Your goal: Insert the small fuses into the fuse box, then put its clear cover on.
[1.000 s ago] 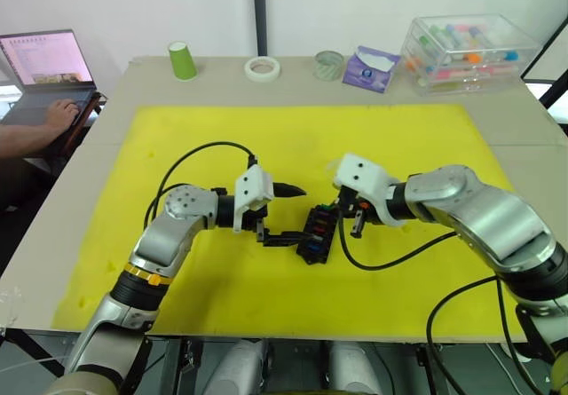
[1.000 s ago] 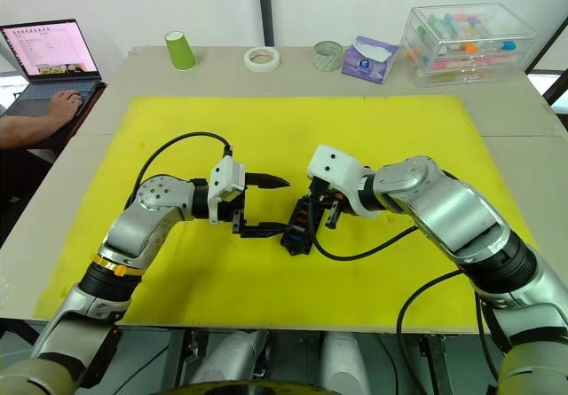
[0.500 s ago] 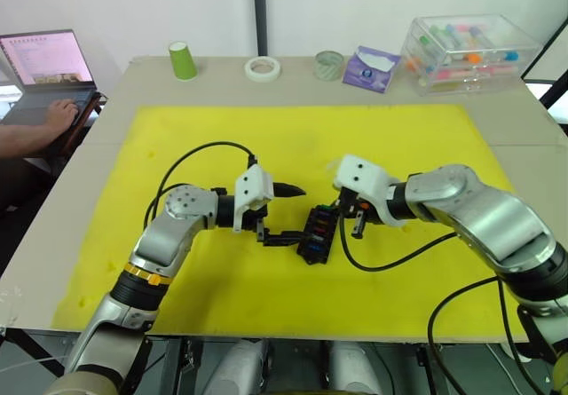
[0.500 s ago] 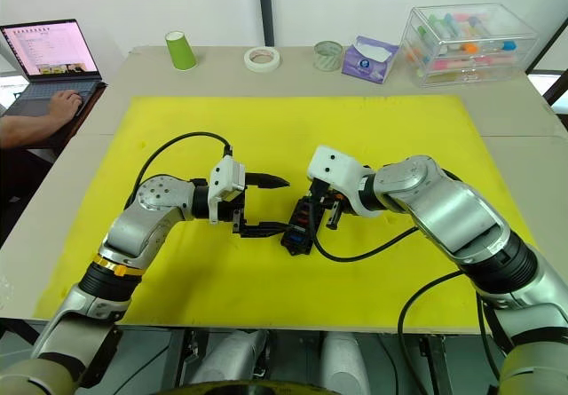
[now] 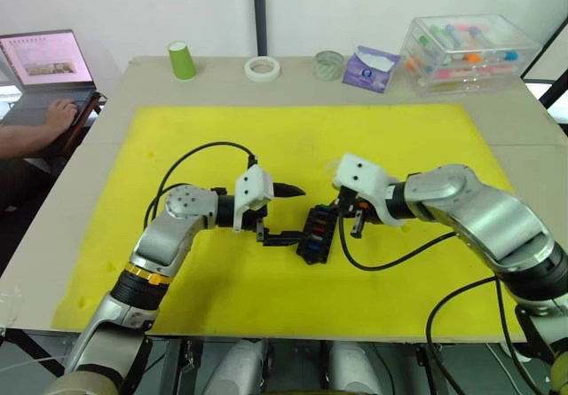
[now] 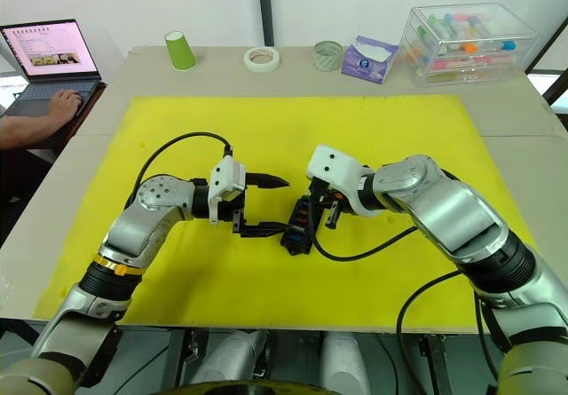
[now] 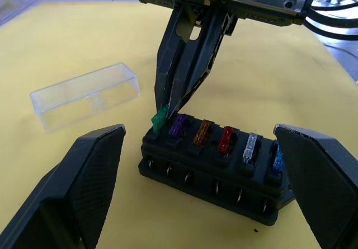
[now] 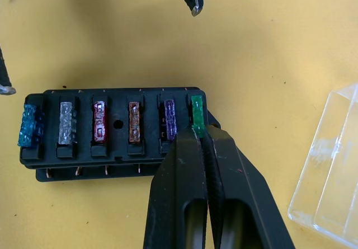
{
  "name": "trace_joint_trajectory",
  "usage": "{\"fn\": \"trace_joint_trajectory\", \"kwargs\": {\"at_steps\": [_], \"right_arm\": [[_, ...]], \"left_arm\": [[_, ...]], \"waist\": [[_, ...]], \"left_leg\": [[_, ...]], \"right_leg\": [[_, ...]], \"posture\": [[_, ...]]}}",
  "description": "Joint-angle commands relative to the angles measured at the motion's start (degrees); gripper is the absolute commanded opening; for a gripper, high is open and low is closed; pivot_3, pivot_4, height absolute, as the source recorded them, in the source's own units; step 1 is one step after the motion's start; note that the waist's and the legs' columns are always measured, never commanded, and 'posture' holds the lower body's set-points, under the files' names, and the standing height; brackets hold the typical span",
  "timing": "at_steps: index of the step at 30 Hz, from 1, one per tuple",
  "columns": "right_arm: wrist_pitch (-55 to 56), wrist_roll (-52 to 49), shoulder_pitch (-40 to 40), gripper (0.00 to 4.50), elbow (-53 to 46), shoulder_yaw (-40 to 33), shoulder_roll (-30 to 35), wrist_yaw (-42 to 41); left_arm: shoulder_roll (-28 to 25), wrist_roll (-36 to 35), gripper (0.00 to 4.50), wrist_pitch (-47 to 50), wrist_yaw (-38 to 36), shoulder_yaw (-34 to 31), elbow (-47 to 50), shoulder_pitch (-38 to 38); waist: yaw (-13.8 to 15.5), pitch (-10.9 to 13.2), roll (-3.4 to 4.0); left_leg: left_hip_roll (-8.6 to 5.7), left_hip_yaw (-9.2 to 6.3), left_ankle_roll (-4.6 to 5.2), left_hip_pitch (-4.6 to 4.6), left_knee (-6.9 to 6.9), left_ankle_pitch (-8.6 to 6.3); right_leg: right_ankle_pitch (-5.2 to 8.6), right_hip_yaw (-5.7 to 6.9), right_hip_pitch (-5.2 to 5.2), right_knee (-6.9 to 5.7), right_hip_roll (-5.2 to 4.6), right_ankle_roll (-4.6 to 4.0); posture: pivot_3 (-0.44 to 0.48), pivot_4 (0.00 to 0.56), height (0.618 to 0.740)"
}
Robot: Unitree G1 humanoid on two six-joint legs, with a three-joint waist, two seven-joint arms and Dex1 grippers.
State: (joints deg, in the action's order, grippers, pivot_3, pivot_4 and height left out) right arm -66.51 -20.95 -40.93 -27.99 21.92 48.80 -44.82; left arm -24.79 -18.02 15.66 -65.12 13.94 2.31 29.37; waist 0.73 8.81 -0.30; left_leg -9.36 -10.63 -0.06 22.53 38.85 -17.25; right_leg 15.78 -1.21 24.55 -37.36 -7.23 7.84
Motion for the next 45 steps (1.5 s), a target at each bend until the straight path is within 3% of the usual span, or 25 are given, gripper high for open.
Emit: {"fn": "trace_joint_trajectory", "kwargs": {"at_steps": [1,13,18,33,45], "right_arm": [[0.7,0.2,0.1,0.0,-0.8,-1.4,-0.1,0.0],[1.5,0.3,0.0,0.0,-0.6,-1.1,0.2,-0.4],[1.4,0.4,0.1,1.37,-0.8,-1.2,0.1,-0.3],[2.0,-1.1,0.2,1.37,-0.1,-4.3,0.1,-1.5],[0.4,-5.5,0.4,1.37,0.5,-12.7,-3.0,-0.6]], "left_arm": [[-0.1,-0.2,4.47,-0.9,0.0,-0.5,1.0,1.0],[-0.1,-0.2,4.47,-0.8,0.0,-0.5,0.9,1.0],[-0.1,-0.1,4.5,-0.9,0.0,-0.5,0.8,1.1],[-0.1,0.0,4.5,-1.0,-0.1,-0.5,0.4,1.3],[0.2,0.0,4.5,-1.0,0.1,-0.4,0.2,1.4]], "waist": [[0.0,0.0,0.0],[0.0,0.0,0.0],[0.0,0.0,0.0],[0.0,0.0,0.0],[0.0,0.0,0.0]], "left_leg": [[0.0,0.0,0.0,0.0,0.0,0.0],[0.0,0.0,0.0,0.0,0.0,0.0],[0.0,0.0,0.0,0.0,0.0,0.0],[0.0,0.0,0.0,0.0,0.0,0.0],[0.0,0.0,0.0,0.0,0.0,0.0]], "right_leg": [[0.0,0.0,0.0,0.0,0.0,0.0],[0.0,0.0,0.0,0.0,0.0,0.0],[0.0,0.0,0.0,0.0,0.0,0.0],[0.0,0.0,0.0,0.0,0.0,0.0],[0.0,0.0,0.0,0.0,0.0,0.0]], "posture": [[0.0,0.15,0.74],[0.0,0.15,0.74],[0.0,0.15,0.74],[0.0,0.15,0.74],[0.0,0.15,0.74]]}}
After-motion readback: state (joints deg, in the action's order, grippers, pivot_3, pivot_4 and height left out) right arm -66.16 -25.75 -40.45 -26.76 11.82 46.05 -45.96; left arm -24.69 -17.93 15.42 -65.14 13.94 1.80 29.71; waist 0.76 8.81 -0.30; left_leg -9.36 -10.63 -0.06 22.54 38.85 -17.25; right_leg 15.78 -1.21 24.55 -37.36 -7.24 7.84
